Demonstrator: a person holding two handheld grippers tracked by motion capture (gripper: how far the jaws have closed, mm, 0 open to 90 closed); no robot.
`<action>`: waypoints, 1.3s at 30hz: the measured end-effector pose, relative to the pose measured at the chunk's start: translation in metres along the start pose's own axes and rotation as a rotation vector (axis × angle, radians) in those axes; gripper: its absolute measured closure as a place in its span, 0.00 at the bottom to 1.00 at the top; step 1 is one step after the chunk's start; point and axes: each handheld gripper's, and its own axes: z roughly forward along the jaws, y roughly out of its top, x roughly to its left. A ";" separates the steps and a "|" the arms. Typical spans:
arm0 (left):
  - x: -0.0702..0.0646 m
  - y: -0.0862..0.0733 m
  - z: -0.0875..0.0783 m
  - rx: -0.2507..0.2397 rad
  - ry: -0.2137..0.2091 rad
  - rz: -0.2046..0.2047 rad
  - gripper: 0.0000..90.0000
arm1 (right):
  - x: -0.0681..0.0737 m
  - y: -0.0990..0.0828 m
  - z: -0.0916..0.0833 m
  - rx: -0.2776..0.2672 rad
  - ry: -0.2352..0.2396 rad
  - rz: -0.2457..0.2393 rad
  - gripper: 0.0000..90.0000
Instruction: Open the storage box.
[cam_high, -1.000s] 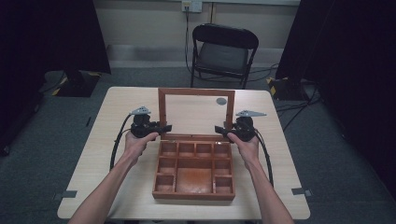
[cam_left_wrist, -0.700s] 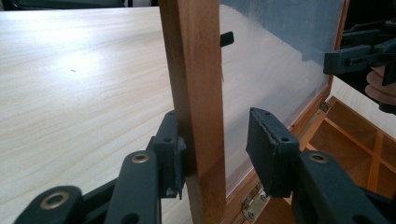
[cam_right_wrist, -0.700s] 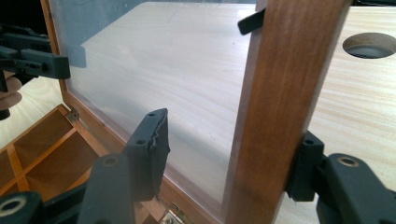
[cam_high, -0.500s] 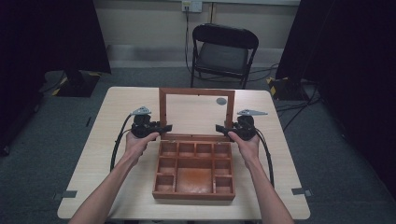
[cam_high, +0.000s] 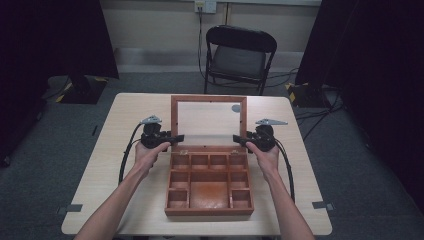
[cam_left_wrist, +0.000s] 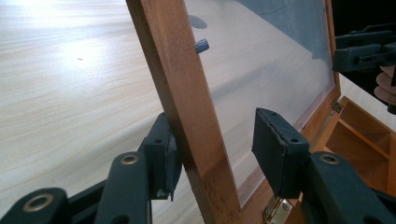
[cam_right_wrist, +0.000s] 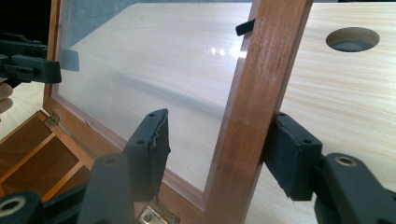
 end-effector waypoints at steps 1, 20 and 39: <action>0.000 0.000 0.000 0.004 0.002 0.000 0.57 | 0.000 0.000 0.000 0.000 -0.003 0.000 0.47; 0.006 -0.001 0.012 0.034 0.025 -0.025 0.51 | -0.002 -0.006 0.007 0.052 -0.044 -0.015 0.40; 0.016 -0.012 0.018 0.074 0.029 -0.086 0.42 | -0.008 -0.014 0.016 0.106 -0.060 0.036 0.29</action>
